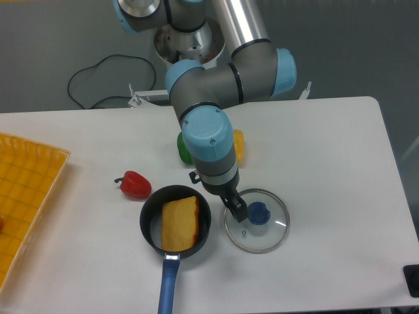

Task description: Place the bread slice in the pot

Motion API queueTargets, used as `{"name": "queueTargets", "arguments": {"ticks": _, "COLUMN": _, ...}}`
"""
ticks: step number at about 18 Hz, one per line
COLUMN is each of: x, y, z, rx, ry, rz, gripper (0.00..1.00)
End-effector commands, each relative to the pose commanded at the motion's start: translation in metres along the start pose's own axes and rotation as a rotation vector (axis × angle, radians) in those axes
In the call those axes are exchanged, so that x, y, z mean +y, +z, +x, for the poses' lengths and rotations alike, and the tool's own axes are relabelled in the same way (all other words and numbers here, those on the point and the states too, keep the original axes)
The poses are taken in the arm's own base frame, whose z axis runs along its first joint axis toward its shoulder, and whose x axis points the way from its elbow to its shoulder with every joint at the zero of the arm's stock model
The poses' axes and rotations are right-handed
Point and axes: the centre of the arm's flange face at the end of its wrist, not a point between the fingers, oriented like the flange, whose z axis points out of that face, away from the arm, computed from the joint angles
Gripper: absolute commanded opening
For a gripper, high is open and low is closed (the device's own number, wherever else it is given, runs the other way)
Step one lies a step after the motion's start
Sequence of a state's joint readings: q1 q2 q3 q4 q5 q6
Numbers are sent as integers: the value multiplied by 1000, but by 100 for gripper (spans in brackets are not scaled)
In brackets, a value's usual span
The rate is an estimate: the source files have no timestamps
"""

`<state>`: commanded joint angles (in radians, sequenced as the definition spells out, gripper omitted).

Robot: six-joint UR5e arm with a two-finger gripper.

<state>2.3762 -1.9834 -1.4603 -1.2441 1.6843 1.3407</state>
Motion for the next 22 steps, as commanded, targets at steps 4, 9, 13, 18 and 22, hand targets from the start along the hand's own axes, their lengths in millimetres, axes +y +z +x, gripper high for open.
{"name": "queueTargets", "arguments": {"ticks": 4, "x": 0, "y": -1, "z": 0, "rx": -6, "ry": -10, "rz": 3, "gripper": 100}}
{"name": "queueTargets", "arguments": {"ticks": 9, "x": 2, "y": 15, "z": 3, "rx": 5, "ry": -25, "rz": -9, "gripper": 100}}
{"name": "queueTargets", "arguments": {"ticks": 13, "x": 14, "y": 27, "z": -2, "rx": -5, "ry": -152, "rz": -7, "gripper": 100}}
{"name": "queueTargets", "arguments": {"ticks": 18, "x": 15, "y": 28, "z": 0, "rx": 0, "ry": -169, "rz": -6, "gripper": 100}}
{"name": "queueTargets", "arguments": {"ticks": 22, "x": 15, "y": 29, "z": 0, "rx": 3, "ry": -176, "rz": -2, "gripper": 100}}
